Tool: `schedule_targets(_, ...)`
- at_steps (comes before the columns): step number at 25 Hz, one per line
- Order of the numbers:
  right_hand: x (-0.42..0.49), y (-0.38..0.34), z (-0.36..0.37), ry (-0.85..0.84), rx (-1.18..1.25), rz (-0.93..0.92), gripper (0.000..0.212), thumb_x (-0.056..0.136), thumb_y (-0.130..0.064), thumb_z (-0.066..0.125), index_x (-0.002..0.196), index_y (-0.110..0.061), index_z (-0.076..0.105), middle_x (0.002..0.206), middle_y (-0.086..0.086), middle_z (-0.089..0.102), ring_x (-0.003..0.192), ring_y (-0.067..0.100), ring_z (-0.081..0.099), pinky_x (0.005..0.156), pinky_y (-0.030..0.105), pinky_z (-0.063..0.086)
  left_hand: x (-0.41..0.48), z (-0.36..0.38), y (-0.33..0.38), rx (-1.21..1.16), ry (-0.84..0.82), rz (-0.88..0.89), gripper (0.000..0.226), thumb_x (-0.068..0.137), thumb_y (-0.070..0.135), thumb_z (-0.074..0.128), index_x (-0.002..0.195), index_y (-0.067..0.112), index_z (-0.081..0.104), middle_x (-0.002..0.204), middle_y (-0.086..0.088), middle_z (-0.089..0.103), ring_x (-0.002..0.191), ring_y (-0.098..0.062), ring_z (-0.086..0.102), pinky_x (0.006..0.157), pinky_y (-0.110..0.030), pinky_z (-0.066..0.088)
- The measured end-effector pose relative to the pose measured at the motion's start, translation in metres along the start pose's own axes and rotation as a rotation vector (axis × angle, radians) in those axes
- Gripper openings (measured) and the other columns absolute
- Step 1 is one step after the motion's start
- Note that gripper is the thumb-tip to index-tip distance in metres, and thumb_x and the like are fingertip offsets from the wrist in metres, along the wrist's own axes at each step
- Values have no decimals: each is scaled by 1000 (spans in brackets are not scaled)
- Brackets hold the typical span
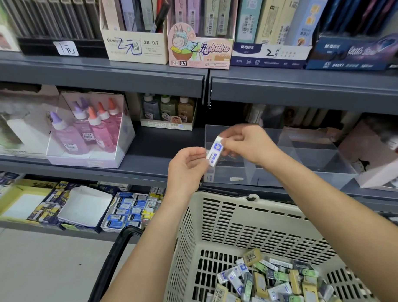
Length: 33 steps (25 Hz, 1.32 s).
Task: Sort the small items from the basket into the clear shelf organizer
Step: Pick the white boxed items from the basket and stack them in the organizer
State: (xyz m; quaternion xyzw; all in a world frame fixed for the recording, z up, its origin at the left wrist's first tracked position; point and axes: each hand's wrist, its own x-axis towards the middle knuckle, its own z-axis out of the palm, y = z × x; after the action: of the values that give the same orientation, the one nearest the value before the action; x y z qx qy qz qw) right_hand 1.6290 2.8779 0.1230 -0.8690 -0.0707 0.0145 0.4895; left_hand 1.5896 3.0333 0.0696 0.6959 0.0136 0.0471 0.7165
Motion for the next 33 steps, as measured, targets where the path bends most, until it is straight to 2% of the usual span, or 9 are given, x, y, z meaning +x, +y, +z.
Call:
schedule_targets(3, 11, 6, -5, 180, -6, -83, 19, 83, -8, 61, 81, -27, 63, 81, -3, 70, 76, 14, 68, 77, 33, 55, 4, -2, -6, 146, 71, 20, 32, 84, 9, 66, 112, 20, 56, 114, 0, 62, 100, -10, 60, 93, -29, 49)
schedule_targets(7, 24, 15, 8, 179, -269, -122, 19, 85, -13, 59, 99, -23, 66, 88, -4, 63, 88, 18, 64, 82, 30, 52, 11, 4, -14, 376, -104, -53, 58, 83, 20, 69, 136, 13, 44, 129, 2, 54, 117, -13, 53, 97, -29, 43)
schedule_targets(11, 28, 25, 21, 43, -340, -22, 16, 90, -18, 56, 104, -20, 64, 96, -2, 68, 91, 15, 63, 76, 22, 46, 21, 10, -15, 512, -194, -44, 52, 86, 19, 65, 134, 18, 46, 123, 3, 58, 106, -13, 56, 94, -33, 46)
schedule_targets(14, 29, 32, 25, -7, -405, 1, 19, 93, -20, 51, 108, -16, 63, 106, 2, 68, 96, 18, 62, 82, 25, 46, 26, 9, -19, 486, -202, -49, 50, 87, 18, 64, 133, 19, 47, 126, 2, 57, 101, -8, 54, 94, -31, 45)
schedule_targets(21, 34, 37, 20, -42, -341, 75, 22, 94, -18, 49, 112, -16, 60, 112, 3, 66, 102, 19, 61, 88, 30, 49, 34, 14, -23, 485, -225, -50, 46, 89, 18, 61, 132, 18, 46, 129, 3, 56, 100, -8, 54, 91, -29, 45)
schedule_targets(27, 8, 25, 1, 6, -282, 11, 23, 92, -20, 53, 114, -17, 60, 111, 0, 66, 102, 14, 60, 85, 21, 43, 16, 14, -10, 506, -113, 9, 53, 87, 23, 63, 135, 17, 42, 132, 3, 51, 108, -8, 52, 90, -24, 41)
schedule_targets(30, -44, 27, -21, 134, -151, -81, 15, 88, -18, 59, 102, -22, 65, 99, -3, 69, 93, 12, 65, 88, 26, 49, -19, 16, -5, 483, 87, 181, 34, 87, 25, 62, 119, 23, 51, 112, 7, 54, 99, -3, 52, 86, -20, 42)
schedule_targets(31, -68, 31, -27, 169, -84, -109, 12, 88, -17, 60, 94, -26, 66, 90, -4, 70, 87, 12, 66, 84, 25, 51, -34, 21, -5, 459, 80, 233, 23, 87, 25, 61, 108, 26, 53, 101, 7, 56, 88, 0, 53, 78, -17, 43)
schedule_targets(33, -116, 49, -36, 177, -17, -146, 14, 88, -19, 59, 83, -31, 64, 74, -7, 69, 72, 7, 66, 70, 19, 52, -62, 36, -14, 483, -106, 240, 7, 85, 26, 59, 92, 27, 56, 83, 9, 59, 73, 2, 54, 68, -14, 43)
